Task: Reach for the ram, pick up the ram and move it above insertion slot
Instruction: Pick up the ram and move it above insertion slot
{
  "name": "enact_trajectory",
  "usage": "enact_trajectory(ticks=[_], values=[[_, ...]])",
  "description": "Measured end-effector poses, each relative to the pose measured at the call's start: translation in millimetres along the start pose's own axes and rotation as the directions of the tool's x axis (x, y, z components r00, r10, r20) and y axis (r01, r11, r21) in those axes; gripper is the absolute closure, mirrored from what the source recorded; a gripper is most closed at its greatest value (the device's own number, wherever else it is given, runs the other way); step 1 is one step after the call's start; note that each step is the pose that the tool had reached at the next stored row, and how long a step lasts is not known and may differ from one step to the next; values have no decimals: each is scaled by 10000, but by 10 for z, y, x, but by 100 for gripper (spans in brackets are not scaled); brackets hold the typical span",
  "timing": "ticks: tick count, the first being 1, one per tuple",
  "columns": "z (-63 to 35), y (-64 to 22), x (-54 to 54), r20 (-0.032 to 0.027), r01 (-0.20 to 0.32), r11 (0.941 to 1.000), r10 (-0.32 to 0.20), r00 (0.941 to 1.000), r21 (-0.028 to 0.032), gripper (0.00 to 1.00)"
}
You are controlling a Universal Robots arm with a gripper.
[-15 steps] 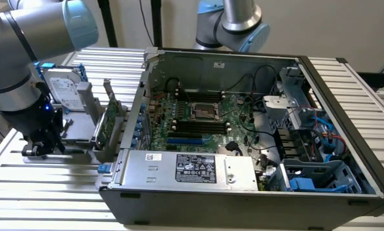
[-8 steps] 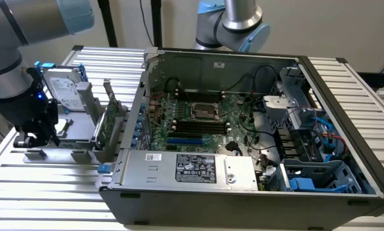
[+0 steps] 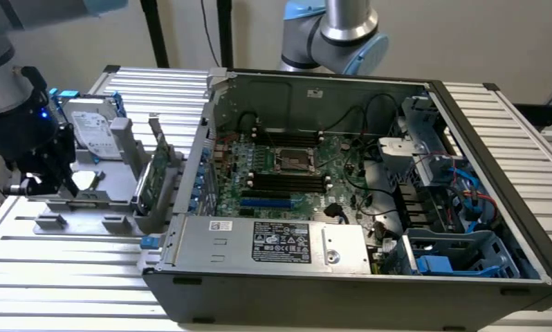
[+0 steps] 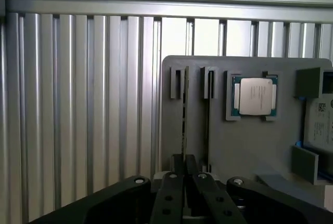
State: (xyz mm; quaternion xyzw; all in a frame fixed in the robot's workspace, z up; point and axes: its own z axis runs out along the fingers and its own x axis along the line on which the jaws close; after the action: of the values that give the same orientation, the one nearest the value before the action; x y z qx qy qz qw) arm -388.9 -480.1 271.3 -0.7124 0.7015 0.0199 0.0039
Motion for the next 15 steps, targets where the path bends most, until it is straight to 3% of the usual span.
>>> enact_trajectory(ticks=[6,15], values=[[-275,-138,-7,28,9,10000,-9,10000,1,87],[-692,-488,-15,164,60,10000,-59,9998,-13,87]])
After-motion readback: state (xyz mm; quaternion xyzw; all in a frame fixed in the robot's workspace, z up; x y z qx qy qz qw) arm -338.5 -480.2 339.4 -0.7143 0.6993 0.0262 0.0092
